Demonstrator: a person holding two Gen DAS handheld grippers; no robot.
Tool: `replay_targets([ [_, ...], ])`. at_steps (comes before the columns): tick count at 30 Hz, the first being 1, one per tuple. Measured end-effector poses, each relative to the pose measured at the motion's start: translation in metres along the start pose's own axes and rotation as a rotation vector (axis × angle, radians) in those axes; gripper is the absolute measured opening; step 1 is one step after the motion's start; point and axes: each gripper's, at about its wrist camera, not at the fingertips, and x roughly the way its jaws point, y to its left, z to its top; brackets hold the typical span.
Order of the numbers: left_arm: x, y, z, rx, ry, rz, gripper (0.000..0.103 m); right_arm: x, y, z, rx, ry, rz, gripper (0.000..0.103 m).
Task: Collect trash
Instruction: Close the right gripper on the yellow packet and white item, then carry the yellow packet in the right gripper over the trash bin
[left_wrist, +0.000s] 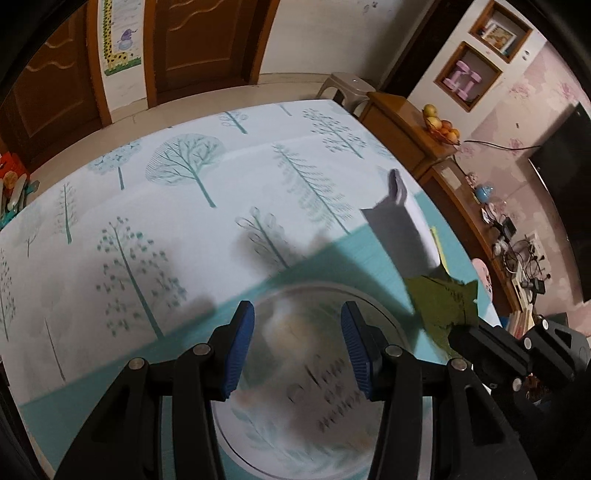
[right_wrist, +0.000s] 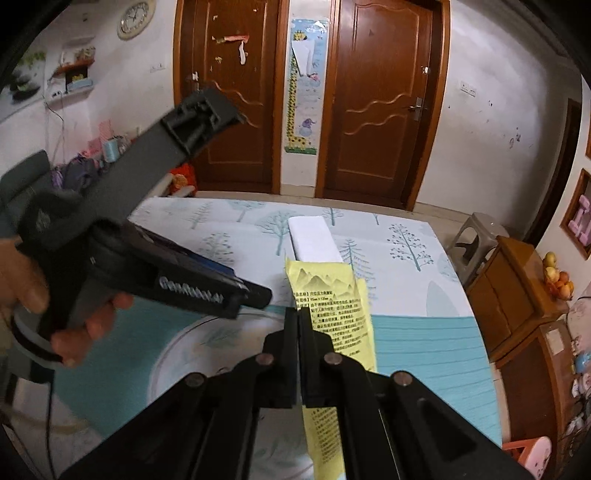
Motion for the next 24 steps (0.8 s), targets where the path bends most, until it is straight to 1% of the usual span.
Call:
replay_targets([
  [6, -0.029, -0.025, -0.037, -0.021, -0.022, -0.013, 0.047, -0.046, -0.008, -0.012, 0.053, -0.019, 0.065, 0.000],
  [12, -0.058, -0.054, -0.085, -0.040, -0.023, 0.003, 0.047, -0.100, -0.015, -0.032, 0.079, -0.044, 0.117, 0.000],
  [14, -0.067, -0.067, -0.103, -0.048, -0.028, 0.009, 0.047, -0.119, -0.017, -0.042, 0.079, -0.049, 0.132, 0.000],
  [18, -0.088, -0.100, -0.150, -0.064, -0.055, 0.032, 0.047, -0.160, -0.019, -0.065, 0.077, -0.064, 0.163, 0.000],
  [19, -0.091, -0.106, -0.158, -0.068, -0.059, 0.036, 0.047, -0.172, -0.020, -0.073, 0.079, -0.069, 0.171, 0.000],
  [22, -0.110, -0.135, -0.196, -0.086, -0.090, 0.058, 0.047, -0.206, -0.023, -0.095, 0.077, -0.083, 0.192, 0.000],
  [24, -0.121, -0.149, -0.213, -0.100, -0.112, 0.064, 0.047, -0.229, -0.023, -0.112, 0.062, -0.088, 0.201, 0.000],
])
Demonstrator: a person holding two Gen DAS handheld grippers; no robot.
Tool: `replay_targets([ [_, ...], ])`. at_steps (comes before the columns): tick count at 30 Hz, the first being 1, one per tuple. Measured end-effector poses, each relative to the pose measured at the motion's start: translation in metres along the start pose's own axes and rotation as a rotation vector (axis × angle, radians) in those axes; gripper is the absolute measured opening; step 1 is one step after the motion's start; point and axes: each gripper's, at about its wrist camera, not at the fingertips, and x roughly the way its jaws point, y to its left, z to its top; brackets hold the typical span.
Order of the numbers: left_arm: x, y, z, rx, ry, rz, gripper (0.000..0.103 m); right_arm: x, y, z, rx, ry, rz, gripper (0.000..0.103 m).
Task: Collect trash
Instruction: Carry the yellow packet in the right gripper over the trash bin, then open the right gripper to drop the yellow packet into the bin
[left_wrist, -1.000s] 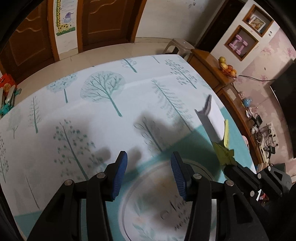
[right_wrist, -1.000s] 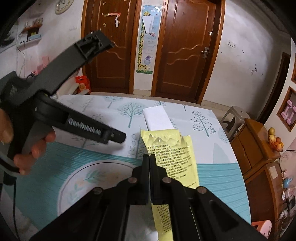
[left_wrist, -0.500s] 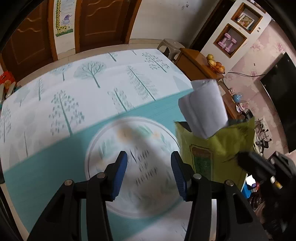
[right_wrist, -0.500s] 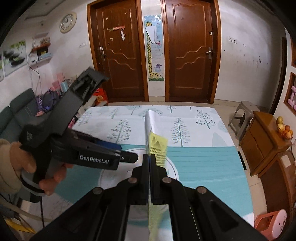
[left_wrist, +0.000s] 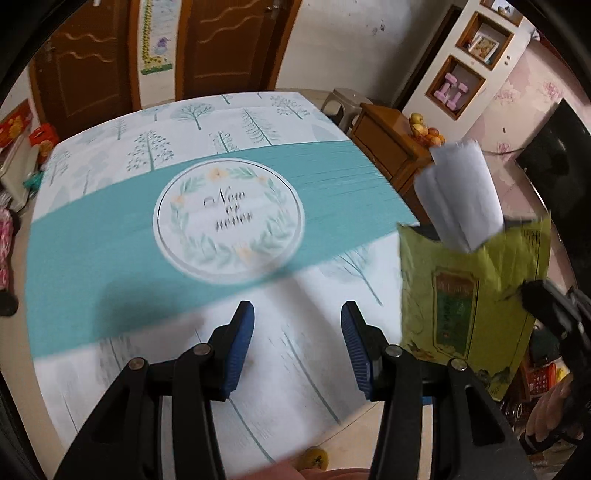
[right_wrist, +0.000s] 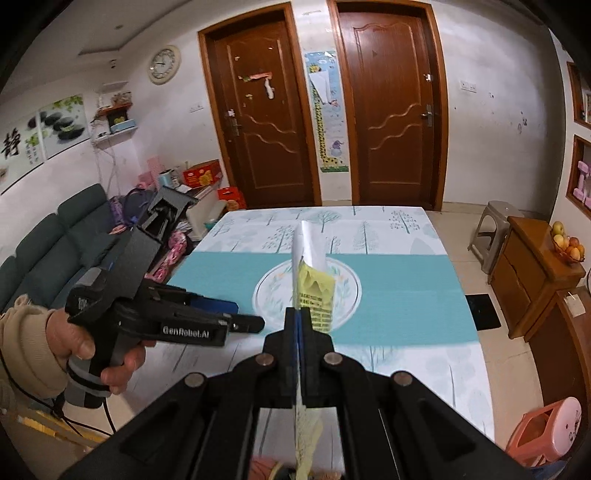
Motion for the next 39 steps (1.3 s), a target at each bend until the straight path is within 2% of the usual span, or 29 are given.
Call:
replay_targets([
  [8, -0.054, -0.044, -0.059, -0.029, -0.062, 0.027, 0.048, -0.075, 0.020, -0.062, -0.056, 0.044, 0.040, 0.000],
  [11, -0.064, -0.053, -0.079, -0.033, -0.052, 0.030, 0.048, -0.088, 0.025, -0.085, -0.061, 0.081, 0.047, 0.000],
  [16, -0.066, -0.057, -0.117, -0.040, -0.012, 0.027, 0.048, -0.087, 0.027, -0.123, -0.043, 0.157, 0.044, 0.000],
  [21, -0.045, -0.055, -0.162, -0.047, 0.032, 0.026, 0.048, -0.068, 0.028, -0.168, -0.010, 0.213, 0.038, 0.000],
  [30, 0.043, -0.035, -0.244, -0.019, 0.126, 0.033, 0.048, 0.017, 0.030, -0.265, 0.054, 0.314, 0.002, 0.000],
  [33, 0.073, -0.024, -0.261, -0.014, 0.159, 0.041, 0.048, 0.056, 0.024, -0.305, 0.087, 0.358, -0.041, 0.000],
  [39, 0.113, -0.013, -0.281, 0.009, 0.182, 0.056, 0.048, 0.108, 0.011, -0.349, 0.153, 0.398, -0.093, 0.000],
])
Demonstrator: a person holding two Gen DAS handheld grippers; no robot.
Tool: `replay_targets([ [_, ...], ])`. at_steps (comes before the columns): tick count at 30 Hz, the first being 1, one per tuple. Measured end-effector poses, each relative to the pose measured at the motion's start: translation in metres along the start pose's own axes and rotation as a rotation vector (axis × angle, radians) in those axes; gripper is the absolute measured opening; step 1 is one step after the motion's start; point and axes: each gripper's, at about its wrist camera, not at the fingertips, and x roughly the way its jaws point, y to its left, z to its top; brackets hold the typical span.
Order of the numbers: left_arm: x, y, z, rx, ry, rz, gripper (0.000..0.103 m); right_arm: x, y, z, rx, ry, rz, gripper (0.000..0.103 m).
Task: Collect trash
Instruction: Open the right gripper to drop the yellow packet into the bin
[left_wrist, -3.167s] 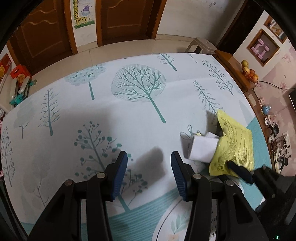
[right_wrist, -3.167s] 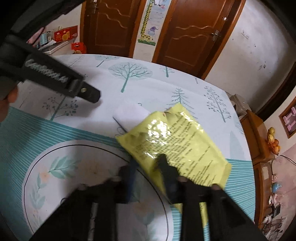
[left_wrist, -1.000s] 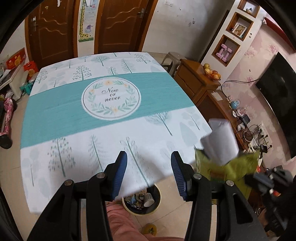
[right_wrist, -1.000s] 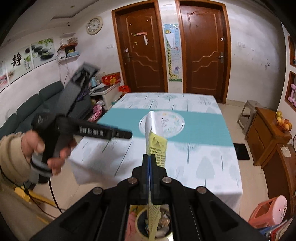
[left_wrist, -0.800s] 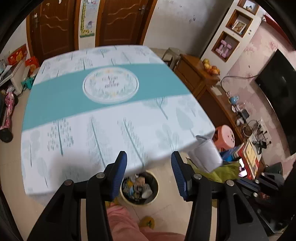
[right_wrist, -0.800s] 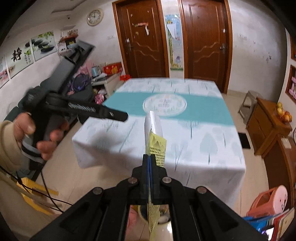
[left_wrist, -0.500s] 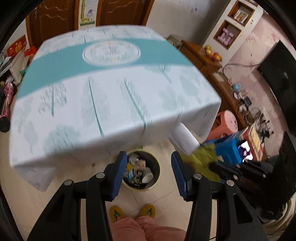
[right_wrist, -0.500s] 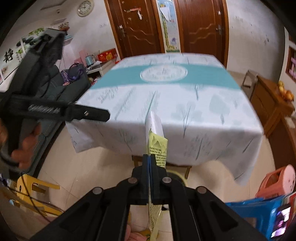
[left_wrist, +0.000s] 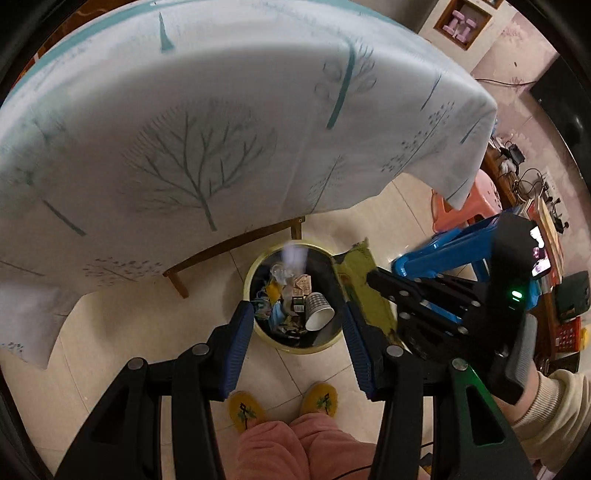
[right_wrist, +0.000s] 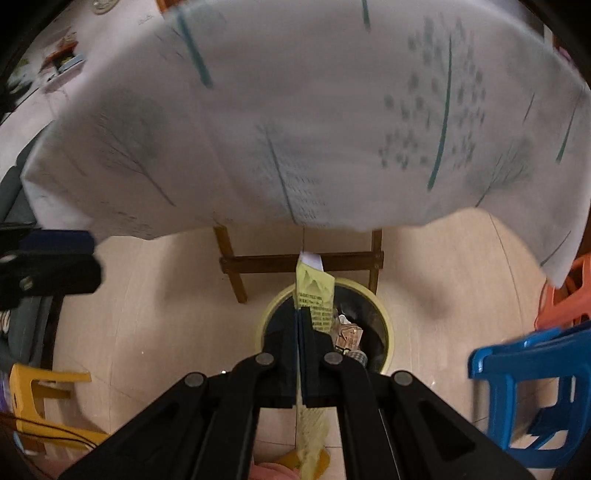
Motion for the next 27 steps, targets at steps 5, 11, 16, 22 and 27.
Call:
replay_targets([
  [5, 0.015, 0.001, -0.002, 0.002, 0.002, -0.002, 0.048, 0.038, -0.007, -0.008, 0.050, 0.089, -0.014, 0.001],
  [11, 0.026, 0.004, 0.000, -0.019, -0.015, 0.007, 0.048, 0.040, -0.016, -0.015, 0.109, 0.086, -0.036, 0.021],
  [16, 0.030, 0.007, -0.001, -0.032, -0.026, 0.015, 0.048, 0.037, -0.018, -0.013, 0.132, 0.069, -0.036, 0.036],
  [22, 0.040, 0.003, 0.001, -0.057, -0.043, 0.031, 0.052, 0.032, -0.021, -0.015, 0.124, 0.069, -0.058, 0.036],
  [27, 0.045, 0.003, -0.002, -0.081, -0.060, 0.054, 0.058, 0.030, -0.026, -0.016, 0.118, 0.079, -0.079, 0.036],
])
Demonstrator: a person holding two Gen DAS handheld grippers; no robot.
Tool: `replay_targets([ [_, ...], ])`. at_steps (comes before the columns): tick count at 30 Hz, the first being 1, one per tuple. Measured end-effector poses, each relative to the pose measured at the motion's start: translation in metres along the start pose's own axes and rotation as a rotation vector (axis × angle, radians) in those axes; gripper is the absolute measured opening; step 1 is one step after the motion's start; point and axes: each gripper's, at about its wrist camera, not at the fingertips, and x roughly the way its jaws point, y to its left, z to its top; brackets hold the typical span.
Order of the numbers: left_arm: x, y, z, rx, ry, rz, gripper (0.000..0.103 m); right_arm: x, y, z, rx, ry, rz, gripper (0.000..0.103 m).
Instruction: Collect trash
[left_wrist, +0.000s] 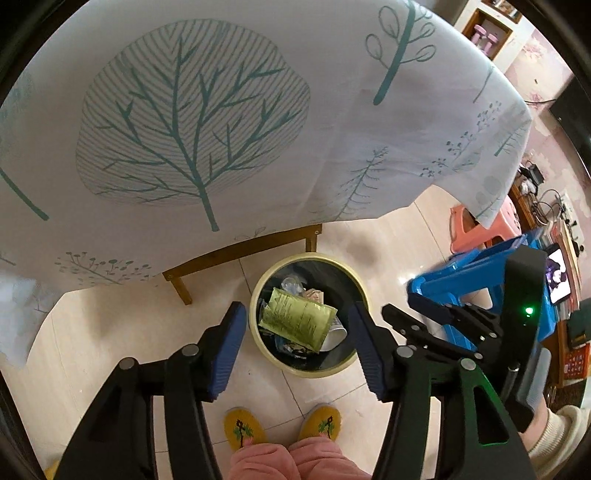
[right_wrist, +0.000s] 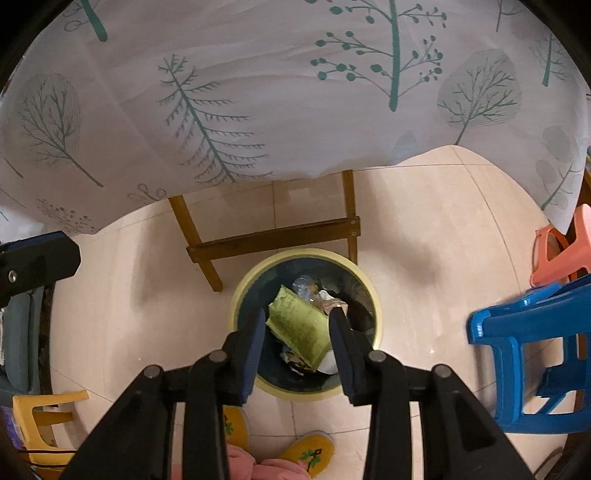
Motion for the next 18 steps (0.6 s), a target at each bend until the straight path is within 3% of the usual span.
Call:
replay_targets([
  [5, 0.004, -0.005, -0.003, -0.029, 0.002, 0.049, 0.069, -0.010, -0.006, 0.002, 0.029, -0.021, 0.003, 0.036],
  [18, -0.003, -0.019, -0.015, -0.094, -0.020, 0.081, 0.073, -0.035, -0.014, 0.002, 0.042, -0.069, 0.023, 0.036],
])
